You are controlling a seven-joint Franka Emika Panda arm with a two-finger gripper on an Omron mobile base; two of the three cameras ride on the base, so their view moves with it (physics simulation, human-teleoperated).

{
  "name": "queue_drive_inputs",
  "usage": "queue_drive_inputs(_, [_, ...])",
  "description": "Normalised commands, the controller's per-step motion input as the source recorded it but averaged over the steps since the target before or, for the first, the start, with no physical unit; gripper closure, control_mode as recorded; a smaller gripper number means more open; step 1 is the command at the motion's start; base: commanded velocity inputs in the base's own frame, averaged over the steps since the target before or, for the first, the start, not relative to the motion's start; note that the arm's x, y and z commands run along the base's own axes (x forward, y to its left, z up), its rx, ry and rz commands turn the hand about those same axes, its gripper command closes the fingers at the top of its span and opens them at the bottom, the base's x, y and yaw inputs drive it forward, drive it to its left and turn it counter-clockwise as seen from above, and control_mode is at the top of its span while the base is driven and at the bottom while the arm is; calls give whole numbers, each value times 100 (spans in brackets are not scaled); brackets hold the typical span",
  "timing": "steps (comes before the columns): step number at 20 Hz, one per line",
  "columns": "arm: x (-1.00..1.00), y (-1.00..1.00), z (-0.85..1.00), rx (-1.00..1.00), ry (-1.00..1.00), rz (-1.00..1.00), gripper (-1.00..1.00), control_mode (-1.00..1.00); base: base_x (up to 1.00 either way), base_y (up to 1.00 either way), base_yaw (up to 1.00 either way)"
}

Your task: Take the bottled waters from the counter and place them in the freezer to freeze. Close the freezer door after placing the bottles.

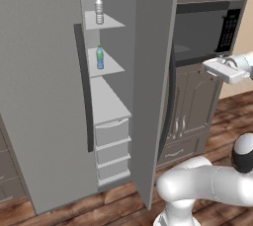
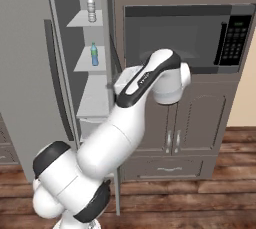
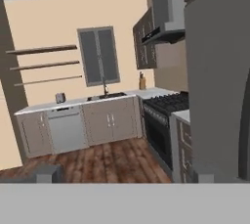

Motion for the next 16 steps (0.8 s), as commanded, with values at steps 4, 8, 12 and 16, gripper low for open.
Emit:
queue_drive_inputs(4, [45,0,-11,-8,-12,-12,-100,-100,0,0,0])
queue_drive_inputs(8, [44,0,-10,-3,-8,-17,-100,-100,0,0,0])
queue_drive_inputs(12, [44,0,-9,-1,-5,-15,-100,-100,0,0,0])
queue_drive_inputs(16, [30,0,0,0,0,-3,-100,-100,0,0,0])
